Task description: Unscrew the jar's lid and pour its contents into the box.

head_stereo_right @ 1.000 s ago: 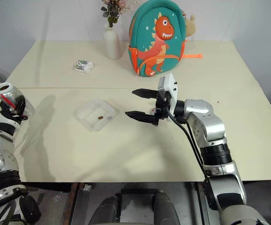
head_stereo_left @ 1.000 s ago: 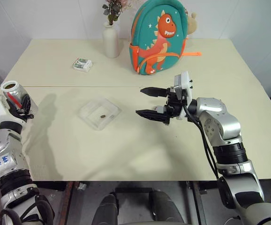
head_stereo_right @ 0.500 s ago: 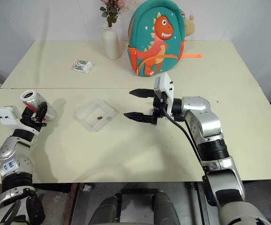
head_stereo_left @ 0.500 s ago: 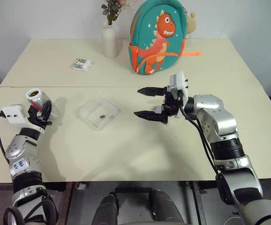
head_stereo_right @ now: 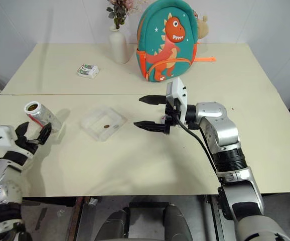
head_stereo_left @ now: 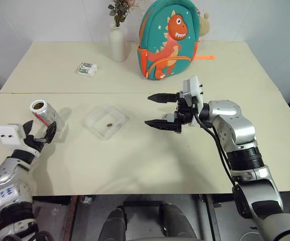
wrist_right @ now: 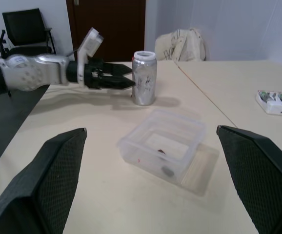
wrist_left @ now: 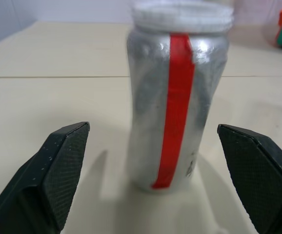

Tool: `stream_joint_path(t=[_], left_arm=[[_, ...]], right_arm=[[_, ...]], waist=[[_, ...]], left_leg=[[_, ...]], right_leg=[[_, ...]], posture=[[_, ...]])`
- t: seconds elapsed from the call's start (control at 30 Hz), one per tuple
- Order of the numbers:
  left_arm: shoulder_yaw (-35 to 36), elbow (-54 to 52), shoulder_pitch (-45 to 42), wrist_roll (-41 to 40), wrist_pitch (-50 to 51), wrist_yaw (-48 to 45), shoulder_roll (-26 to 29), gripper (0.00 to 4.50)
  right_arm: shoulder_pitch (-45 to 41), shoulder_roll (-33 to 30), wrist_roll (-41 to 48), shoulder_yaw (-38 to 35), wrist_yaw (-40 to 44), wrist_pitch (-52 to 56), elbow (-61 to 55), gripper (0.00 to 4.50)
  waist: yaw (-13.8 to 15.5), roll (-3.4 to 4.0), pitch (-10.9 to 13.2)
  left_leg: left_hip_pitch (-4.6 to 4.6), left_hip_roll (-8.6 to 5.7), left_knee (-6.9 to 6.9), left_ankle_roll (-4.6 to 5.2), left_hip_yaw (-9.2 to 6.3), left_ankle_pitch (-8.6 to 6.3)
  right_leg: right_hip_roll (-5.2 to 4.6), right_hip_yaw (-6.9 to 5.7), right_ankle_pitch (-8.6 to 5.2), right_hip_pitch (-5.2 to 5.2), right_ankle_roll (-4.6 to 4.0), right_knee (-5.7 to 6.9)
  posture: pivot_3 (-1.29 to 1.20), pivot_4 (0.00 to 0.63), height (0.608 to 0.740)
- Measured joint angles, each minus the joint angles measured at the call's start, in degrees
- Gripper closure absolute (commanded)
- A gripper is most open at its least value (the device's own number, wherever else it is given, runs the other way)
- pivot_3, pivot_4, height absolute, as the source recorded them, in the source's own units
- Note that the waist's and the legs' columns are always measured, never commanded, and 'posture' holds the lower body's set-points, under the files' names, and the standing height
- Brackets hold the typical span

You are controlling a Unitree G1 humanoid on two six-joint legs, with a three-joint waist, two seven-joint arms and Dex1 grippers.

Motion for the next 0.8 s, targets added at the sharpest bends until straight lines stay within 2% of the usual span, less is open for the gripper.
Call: stream_joint_path(t=[0.17, 0.23, 0.3, 0.33, 0.43, 0.5, 0.63, 0.67, 0.7, 0.8], left_arm=[[4.73, -15.53, 15.53, -3.17, 7.27, -0.55, 1.0, 0.02], [6.12, -22.03, 22.23, -3.45, 8.39, -3.21, 3.16, 0.02], [7.17, -26.78, 27.2, -3.18, 7.86, -7.06, 5.86, 0.02], [7.32, -29.44, 29.13, -3.2, 7.04, -9.66, 7.1, 0.02], [4.45, -34.39, 25.55, -4.42, 3.95, -17.81, 12.62, 0.02], [1.51, -35.17, 19.9, -5.09, 1.82, -21.39, 15.55, 0.02], [-4.9, -28.77, 9.88, -5.08, -0.19, -25.97, 16.83, 0.02], [-6.28, -26.74, 7.93, -4.89, -0.54, -26.84, 16.86, 0.02], [-8.01, -24.78, 5.73, -4.69, -0.69, -27.81, 16.9, 0.02], [-11.0, -21.35, 1.67, -4.34, -0.84, -30.21, 17.1, 0.02]], right_arm=[[2.36, -2.89, -0.02, -0.06, 1.15, -0.01, -0.17, 0.0], [2.71, -3.8, 0.01, -0.14, 1.8, -0.32, -0.49, 0.0], [3.21, -4.53, 0.05, -0.74, 2.03, -0.73, -0.65, 0.0], [3.5, -5.03, 0.06, -1.15, 2.21, -1.62, -0.65, 0.0], [4.3, -6.74, -1.37, -1.53, 4.19, -7.47, -0.6, 0.0], [4.36, -7.9, -2.78, -1.08, 6.25, -11.62, -0.05, 0.0], [4.74, -9.75, -2.24, -1.28, 8.25, -11.1, 0.35, 0.0], [4.88, -9.99, -2.13, -1.28, 8.44, -10.75, 0.28, 0.0], [5.32, -10.59, -1.96, -1.33, 8.73, -10.32, 0.15, 0.0], [6.75, -12.48, -1.6, -1.59, 8.98, -9.01, -0.47, 0.0]], waist=[[0.28, -0.01, 0.01], [0.3, -0.07, 0.01], [0.42, -0.06, 0.01], [0.52, -0.05, 0.02], [1.42, -0.02, 0.03], [1.49, 0.05, 0.03], [0.87, 0.06, 0.03], [0.67, 0.05, 0.03], [0.62, 0.05, 0.03], [0.56, 0.05, 0.03]], left_leg=[[0.0, 0.02, -0.1, -0.03, 0.07, -0.06], [0.01, 0.05, -0.1, -0.04, 0.1, -0.06], [0.0, 0.06, -0.14, -0.04, 0.12, -0.06], [0.0, 0.06, -0.14, -0.03, 0.2, -0.06], [0.03, 0.16, -0.12, -0.01, 0.49, -0.04], [0.09, 0.26, -0.17, 0.0, 0.67, -0.04], [0.08, 0.26, -0.18, 0.18, 1.0, -0.1], [0.08, 0.27, -0.18, 0.22, 0.99, -0.16], [0.08, 0.27, -0.18, 0.29, 0.97, -0.22], [0.04, 0.34, -0.24, 0.33, 0.96, -0.34]], right_leg=[[-0.02, 0.01, -0.06, 0.0, -0.1, -0.17], [0.0, 0.0, -0.11, 0.03, -0.2, -0.26], [0.01, 0.01, -0.52, 0.1, -0.99, -0.56], [-0.02, 0.05, -0.49, 0.16, -0.99, -0.69], [-0.05, 0.04, -0.33, 0.4, -0.98, -1.13], [-0.02, 0.07, -0.04, 0.7, -0.99, -1.68], [-0.06, 0.35, 0.13, 0.8, -0.77, -1.98], [-0.04, 0.35, 0.27, 0.77, -0.51, -1.94], [-0.03, 0.33, 0.57, 0.74, 0.22, -1.86], [0.03, 0.32, 0.43, 0.6, 0.4, -1.72]], posture=[[0.0, 0.15, 0.74], [0.0, 0.15, 0.74], [0.0, 0.15, 0.74], [0.0, 0.15, 0.74], [0.0, 0.15, 0.74], [0.0, 0.15, 0.74], [0.0, 0.15, 0.74], [0.0, 0.15, 0.74], [0.0, 0.15, 0.74], [0.0, 0.15, 0.74]])
